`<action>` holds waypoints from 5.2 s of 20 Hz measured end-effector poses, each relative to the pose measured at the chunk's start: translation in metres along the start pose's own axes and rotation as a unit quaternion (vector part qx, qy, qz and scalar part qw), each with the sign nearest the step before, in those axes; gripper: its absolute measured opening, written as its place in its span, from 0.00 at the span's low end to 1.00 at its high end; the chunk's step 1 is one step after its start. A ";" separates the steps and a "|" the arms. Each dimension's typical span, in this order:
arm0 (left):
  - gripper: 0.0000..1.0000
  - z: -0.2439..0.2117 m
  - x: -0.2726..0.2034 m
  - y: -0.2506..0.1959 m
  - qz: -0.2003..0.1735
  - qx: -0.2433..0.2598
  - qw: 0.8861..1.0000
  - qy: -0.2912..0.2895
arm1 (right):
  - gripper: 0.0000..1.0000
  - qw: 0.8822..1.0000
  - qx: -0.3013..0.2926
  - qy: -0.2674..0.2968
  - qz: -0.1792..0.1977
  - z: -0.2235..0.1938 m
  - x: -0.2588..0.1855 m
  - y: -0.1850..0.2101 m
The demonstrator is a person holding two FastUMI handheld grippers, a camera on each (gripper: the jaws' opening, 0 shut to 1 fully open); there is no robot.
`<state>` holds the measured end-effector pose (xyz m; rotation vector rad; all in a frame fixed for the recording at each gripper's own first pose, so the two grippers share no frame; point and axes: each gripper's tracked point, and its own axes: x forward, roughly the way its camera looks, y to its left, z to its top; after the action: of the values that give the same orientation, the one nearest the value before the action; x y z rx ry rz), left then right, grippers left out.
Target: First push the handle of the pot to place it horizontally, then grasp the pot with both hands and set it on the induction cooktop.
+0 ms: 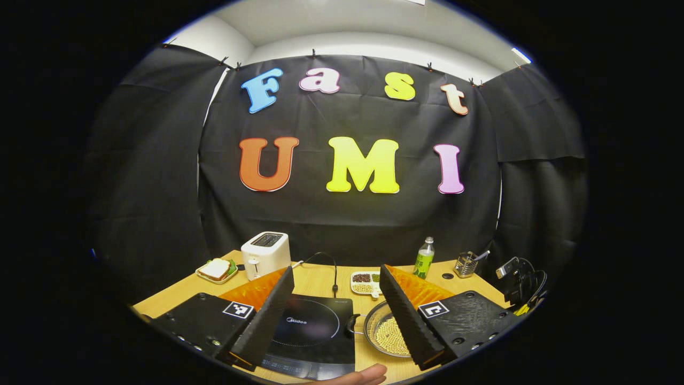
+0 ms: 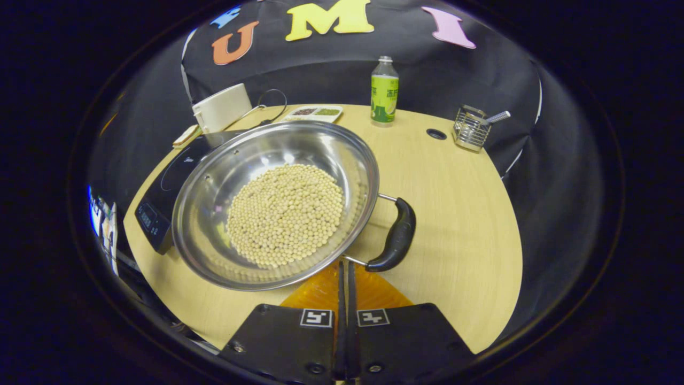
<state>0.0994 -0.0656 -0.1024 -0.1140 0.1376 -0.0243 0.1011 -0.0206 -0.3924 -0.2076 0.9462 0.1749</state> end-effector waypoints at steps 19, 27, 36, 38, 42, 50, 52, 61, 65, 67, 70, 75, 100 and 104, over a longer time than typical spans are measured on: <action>0.94 -0.073 0.019 -0.021 -0.028 -0.017 0.994 0.100 | 0.04 0.995 0.026 -0.088 -0.045 0.045 -0.016 -0.028; 0.95 -0.115 0.037 -0.040 -0.041 -0.029 0.987 0.156 | 0.39 0.981 0.015 -0.189 -0.044 0.082 -0.061 -0.021; 0.95 -0.164 0.057 -0.066 -0.059 -0.015 0.974 0.218 | 1.00 0.979 0.053 -0.189 -0.044 0.097 -0.046 -0.036; 0.95 -0.173 0.062 -0.066 -0.058 -0.016 0.971 0.231 | 1.00 0.980 0.059 -0.187 -0.046 0.100 -0.041 -0.040; 0.95 -0.196 0.073 -0.067 -0.052 -0.017 0.963 0.263 | 1.00 0.981 0.069 -0.177 -0.044 0.107 -0.027 -0.043; 0.94 -0.227 0.095 -0.063 -0.060 -0.041 0.944 0.321 | 0.90 0.987 0.100 -0.121 -0.037 0.097 0.010 -0.051; 0.92 -0.233 0.102 -0.059 -0.067 -0.031 0.939 0.335 | 0.88 0.988 0.101 -0.113 -0.038 0.098 0.016 -0.051; 0.67 -0.234 0.108 -0.049 -0.086 -0.044 0.932 0.349 | 0.73 0.991 0.114 -0.057 -0.037 0.092 0.030 -0.045; 0.60 -0.234 0.111 -0.049 -0.097 -0.051 0.931 0.349 | 0.66 0.993 0.106 -0.040 -0.036 0.091 0.030 -0.044; 0.58 -0.234 0.114 -0.049 -0.099 -0.054 0.930 0.351 | 0.63 0.994 0.099 -0.028 -0.036 0.089 0.031 -0.044; 0.66 -0.233 0.114 -0.049 -0.109 -0.041 0.926 0.360 | 0.63 0.996 0.079 -0.009 -0.029 0.086 0.035 -0.044; 0.54 -0.237 0.115 -0.050 -0.104 -0.030 0.915 0.388 | 0.63 0.996 0.067 0.033 -0.037 0.083 0.040 -0.044; 0.41 -0.113 0.052 0.001 -0.107 0.025 0.936 0.335 | 0.60 0.995 0.095 -0.005 -0.013 0.122 -0.100 0.033; 0.60 -0.094 0.050 0.037 -0.094 0.023 0.944 0.316 | 0.60 0.995 0.096 -0.014 0.000 0.143 -0.103 0.070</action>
<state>0.1367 -0.0415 -0.2056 -0.0696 0.7684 -0.2554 0.1372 0.0768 -0.2344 -0.0290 0.9287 0.0855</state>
